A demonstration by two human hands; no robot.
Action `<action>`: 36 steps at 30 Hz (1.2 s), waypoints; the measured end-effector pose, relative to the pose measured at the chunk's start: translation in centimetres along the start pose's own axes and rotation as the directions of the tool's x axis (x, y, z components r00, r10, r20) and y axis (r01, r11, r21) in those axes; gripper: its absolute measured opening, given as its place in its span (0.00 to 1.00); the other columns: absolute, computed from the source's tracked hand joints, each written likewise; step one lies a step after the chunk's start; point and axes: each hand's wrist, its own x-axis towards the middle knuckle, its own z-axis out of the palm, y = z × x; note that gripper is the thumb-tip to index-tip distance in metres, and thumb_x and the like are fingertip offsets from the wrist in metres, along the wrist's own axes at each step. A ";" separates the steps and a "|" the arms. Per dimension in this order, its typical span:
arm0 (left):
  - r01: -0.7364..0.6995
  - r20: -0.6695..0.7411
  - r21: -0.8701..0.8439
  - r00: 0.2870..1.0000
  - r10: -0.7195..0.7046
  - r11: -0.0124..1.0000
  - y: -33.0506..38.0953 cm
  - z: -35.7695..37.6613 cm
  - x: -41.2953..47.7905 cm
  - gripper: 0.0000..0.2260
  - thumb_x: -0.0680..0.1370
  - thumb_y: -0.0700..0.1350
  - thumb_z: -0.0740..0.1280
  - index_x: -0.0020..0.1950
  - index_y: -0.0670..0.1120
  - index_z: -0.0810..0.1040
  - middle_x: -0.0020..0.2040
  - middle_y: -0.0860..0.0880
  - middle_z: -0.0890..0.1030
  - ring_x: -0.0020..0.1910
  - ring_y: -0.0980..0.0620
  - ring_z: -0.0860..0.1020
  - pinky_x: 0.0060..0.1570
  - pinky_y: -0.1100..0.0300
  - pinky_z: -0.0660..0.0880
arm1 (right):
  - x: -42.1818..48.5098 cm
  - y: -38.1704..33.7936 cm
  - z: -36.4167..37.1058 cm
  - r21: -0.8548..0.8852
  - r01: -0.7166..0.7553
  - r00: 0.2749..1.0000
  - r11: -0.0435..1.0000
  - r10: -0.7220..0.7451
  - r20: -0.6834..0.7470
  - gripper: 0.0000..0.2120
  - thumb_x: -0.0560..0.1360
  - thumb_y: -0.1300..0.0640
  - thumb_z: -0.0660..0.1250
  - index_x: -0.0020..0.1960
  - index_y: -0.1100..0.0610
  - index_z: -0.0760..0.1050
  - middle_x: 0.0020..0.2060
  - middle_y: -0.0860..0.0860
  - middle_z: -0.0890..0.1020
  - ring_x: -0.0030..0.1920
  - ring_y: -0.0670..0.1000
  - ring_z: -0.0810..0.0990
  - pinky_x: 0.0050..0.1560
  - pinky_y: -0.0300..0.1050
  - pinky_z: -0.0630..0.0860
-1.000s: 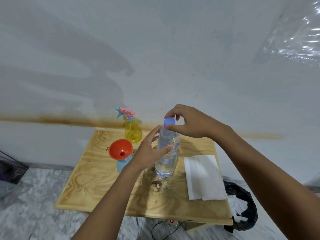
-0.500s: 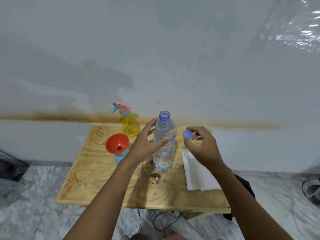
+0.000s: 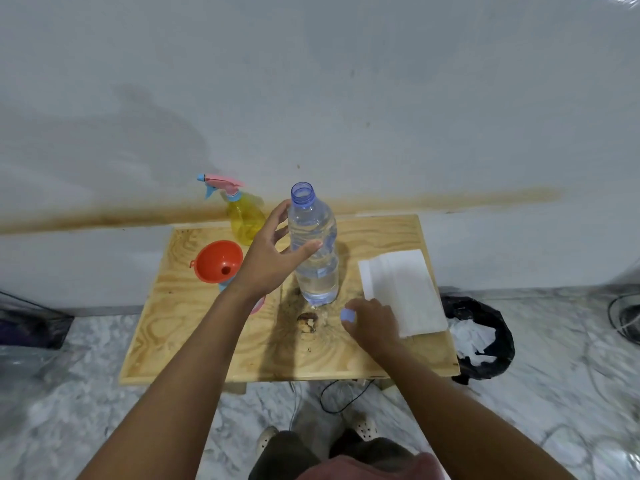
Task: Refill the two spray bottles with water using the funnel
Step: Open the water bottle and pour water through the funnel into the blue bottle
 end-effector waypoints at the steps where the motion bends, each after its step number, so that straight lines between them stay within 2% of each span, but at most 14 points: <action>1: 0.004 -0.001 0.001 1.000 -0.004 1.000 0.0 0.0 0.0 0.33 0.71 0.52 0.78 0.73 0.61 0.67 0.71 0.59 0.73 0.70 0.50 0.73 0.64 0.46 0.76 | 0.1 0.0 0.2 -0.039 0.005 1.000 0.999 -0.005 0.000 0.16 0.78 0.48 0.64 0.64 0.49 0.75 0.60 0.48 0.81 0.61 0.53 0.76 0.61 0.49 0.68; 6: 0.011 0.002 -0.002 1.000 -0.011 1.000 -0.1 -0.1 0.0 0.34 0.72 0.52 0.77 0.73 0.62 0.66 0.71 0.59 0.72 0.70 0.51 0.72 0.64 0.46 0.76 | 0.2 0.7 0.9 -0.036 0.026 0.999 0.999 -0.027 -0.023 0.17 0.77 0.46 0.66 0.64 0.48 0.76 0.60 0.46 0.81 0.62 0.52 0.76 0.60 0.48 0.68; 8: 0.014 0.003 -0.002 1.000 -0.014 1.000 -0.1 0.0 -0.1 0.34 0.72 0.52 0.77 0.74 0.61 0.66 0.71 0.60 0.72 0.71 0.52 0.72 0.64 0.47 0.77 | 0.2 0.6 0.3 0.162 0.038 0.994 0.986 -0.021 -0.108 0.23 0.75 0.43 0.70 0.66 0.50 0.75 0.62 0.48 0.80 0.62 0.52 0.77 0.61 0.48 0.69; 10: 0.019 0.001 0.001 1.000 -0.019 1.000 0.0 -0.1 -0.2 0.35 0.71 0.53 0.78 0.74 0.61 0.66 0.71 0.60 0.72 0.70 0.53 0.72 0.64 0.47 0.77 | 0.0 -0.5 -1.6 0.428 0.110 0.973 0.897 -0.009 -0.231 0.27 0.73 0.45 0.73 0.68 0.54 0.73 0.63 0.50 0.79 0.63 0.51 0.77 0.62 0.44 0.71; 12: 0.022 -0.001 0.016 1.000 -0.022 1.000 0.2 -0.2 -0.2 0.36 0.69 0.55 0.78 0.73 0.61 0.67 0.71 0.60 0.73 0.70 0.54 0.72 0.63 0.46 0.77 | -0.1 -2.4 -4.4 0.554 0.236 0.937 0.799 -0.035 -0.348 0.31 0.72 0.47 0.75 0.71 0.55 0.70 0.66 0.50 0.77 0.64 0.49 0.75 0.62 0.43 0.73; 16: 0.031 0.033 0.076 0.999 -0.034 0.997 1.2 -0.9 -0.1 0.31 0.71 0.54 0.78 0.71 0.60 0.70 0.68 0.62 0.75 0.68 0.59 0.73 0.66 0.47 0.74 | 0.1 -5.7 -8.9 0.608 0.444 0.869 0.658 -0.152 -0.470 0.40 0.69 0.47 0.77 0.75 0.52 0.63 0.70 0.42 0.70 0.70 0.41 0.69 0.65 0.34 0.69; 18: 0.022 0.055 0.106 0.998 -0.028 0.994 1.7 -1.5 0.2 0.27 0.73 0.55 0.76 0.70 0.59 0.72 0.67 0.61 0.76 0.68 0.60 0.73 0.68 0.47 0.72 | 0.7 -6.9 -9.6 0.670 0.457 0.878 0.585 -0.174 -0.447 0.44 0.67 0.45 0.79 0.76 0.49 0.60 0.71 0.37 0.68 0.71 0.37 0.67 0.66 0.30 0.66; 21: 0.046 0.047 0.148 0.997 -0.053 0.988 2.5 -2.0 0.5 0.30 0.68 0.60 0.74 0.69 0.56 0.74 0.65 0.61 0.78 0.67 0.59 0.74 0.68 0.47 0.72 | 1.8 -7.9 -9.4 0.715 0.449 0.878 0.535 -0.116 -0.465 0.45 0.65 0.43 0.79 0.76 0.47 0.61 0.68 0.32 0.66 0.70 0.37 0.68 0.65 0.31 0.68; 25: 0.049 0.062 0.151 0.996 -0.059 0.987 3.0 -2.0 0.6 0.28 0.68 0.58 0.75 0.67 0.56 0.75 0.62 0.61 0.80 0.64 0.60 0.76 0.66 0.46 0.74 | 2.9 -8.2 -8.7 0.713 0.485 0.853 0.505 -0.097 -0.512 0.46 0.63 0.44 0.81 0.75 0.47 0.61 0.67 0.39 0.69 0.69 0.41 0.70 0.67 0.38 0.71; 28: 0.061 0.061 0.147 0.996 -0.071 0.987 2.8 -2.1 0.7 0.25 0.72 0.53 0.76 0.67 0.54 0.75 0.62 0.60 0.80 0.65 0.59 0.76 0.68 0.47 0.73 | 3.8 -8.7 -8.5 0.747 0.491 0.862 0.448 -0.128 -0.490 0.49 0.62 0.50 0.83 0.74 0.38 0.59 0.70 0.46 0.71 0.71 0.47 0.72 0.68 0.53 0.73; 30: 0.065 0.053 0.148 0.996 -0.074 0.987 2.8 -2.2 0.7 0.25 0.72 0.51 0.76 0.68 0.54 0.76 0.63 0.59 0.80 0.65 0.58 0.77 0.67 0.46 0.73 | 4.2 -9.1 -8.7 0.760 0.481 0.870 0.436 -0.132 -0.475 0.49 0.63 0.53 0.83 0.73 0.34 0.58 0.70 0.48 0.73 0.70 0.47 0.74 0.68 0.54 0.74; 32: 0.066 0.044 0.149 0.996 -0.073 0.987 2.9 -2.2 0.8 0.25 0.72 0.51 0.77 0.68 0.53 0.76 0.62 0.58 0.81 0.65 0.57 0.77 0.67 0.47 0.73 | 4.5 -9.3 -8.7 0.759 0.482 0.868 0.437 -0.122 -0.481 0.49 0.63 0.57 0.83 0.73 0.37 0.59 0.68 0.50 0.75 0.68 0.47 0.75 0.66 0.51 0.75; 34: 0.064 0.039 0.150 0.997 -0.070 0.987 3.1 -2.2 0.9 0.28 0.69 0.56 0.76 0.68 0.53 0.76 0.62 0.58 0.81 0.64 0.57 0.77 0.67 0.47 0.73 | 4.9 -9.2 -8.5 0.759 0.487 0.865 0.433 -0.114 -0.489 0.47 0.63 0.63 0.82 0.74 0.47 0.61 0.66 0.53 0.76 0.66 0.47 0.77 0.65 0.46 0.76; 36: 0.065 0.057 0.151 0.996 -0.074 0.986 3.3 -2.4 0.8 0.30 0.67 0.59 0.75 0.68 0.55 0.76 0.62 0.59 0.81 0.65 0.58 0.77 0.68 0.47 0.73 | 5.1 -9.2 -8.4 0.752 0.486 0.865 0.445 -0.121 -0.487 0.46 0.63 0.63 0.82 0.74 0.52 0.62 0.65 0.53 0.77 0.65 0.49 0.78 0.63 0.46 0.76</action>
